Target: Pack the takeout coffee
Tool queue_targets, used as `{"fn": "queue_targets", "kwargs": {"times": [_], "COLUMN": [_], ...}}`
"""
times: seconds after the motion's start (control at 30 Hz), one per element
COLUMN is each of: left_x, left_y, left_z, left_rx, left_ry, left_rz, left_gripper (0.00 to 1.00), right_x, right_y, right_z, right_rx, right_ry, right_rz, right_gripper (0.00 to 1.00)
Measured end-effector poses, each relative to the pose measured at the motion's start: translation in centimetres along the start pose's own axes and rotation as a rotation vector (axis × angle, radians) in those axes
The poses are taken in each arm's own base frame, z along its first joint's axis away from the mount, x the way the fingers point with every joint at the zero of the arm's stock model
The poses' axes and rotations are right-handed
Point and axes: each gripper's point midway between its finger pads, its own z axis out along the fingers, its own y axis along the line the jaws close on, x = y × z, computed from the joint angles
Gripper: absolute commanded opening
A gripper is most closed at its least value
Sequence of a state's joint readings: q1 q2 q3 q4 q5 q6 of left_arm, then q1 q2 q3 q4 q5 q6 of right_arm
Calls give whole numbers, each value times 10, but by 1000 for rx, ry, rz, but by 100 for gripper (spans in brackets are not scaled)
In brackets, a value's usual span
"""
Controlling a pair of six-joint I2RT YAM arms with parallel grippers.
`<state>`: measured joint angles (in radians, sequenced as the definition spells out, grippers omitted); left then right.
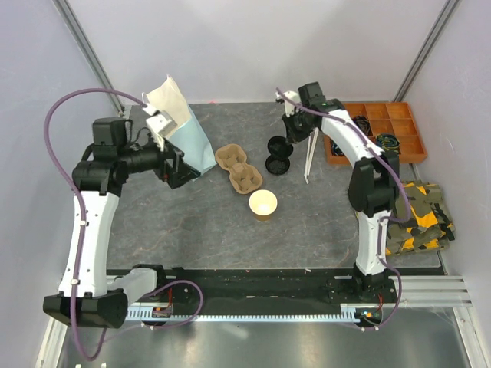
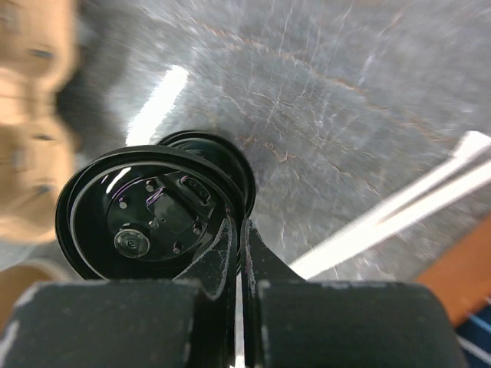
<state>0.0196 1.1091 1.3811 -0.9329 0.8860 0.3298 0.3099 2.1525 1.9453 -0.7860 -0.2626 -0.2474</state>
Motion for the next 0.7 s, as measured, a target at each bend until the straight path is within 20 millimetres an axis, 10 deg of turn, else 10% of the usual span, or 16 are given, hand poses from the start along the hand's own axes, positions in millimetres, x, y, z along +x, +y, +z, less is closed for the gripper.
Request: {"fn": "queue_targets", "kwargs": {"times": [0.27,0.5,0.7], "left_x": [-5,-19,7], "left_y": [-59,-85,-130], "left_z": [40,73,102], "left_rx": [174,225,361], "left_ry": [9,-207,-301], "left_rz": [574,1055,1318], "left_gripper": [99,98,90], "right_x": [-25,21,67], "right_y": [45,128,173], "right_z": [-102,-133,-144], "right_rx": [-188,-603,-906], "right_ry": [-182,-111,26], "right_rz": [0,77,275], "right_gripper": [0,0,0]}}
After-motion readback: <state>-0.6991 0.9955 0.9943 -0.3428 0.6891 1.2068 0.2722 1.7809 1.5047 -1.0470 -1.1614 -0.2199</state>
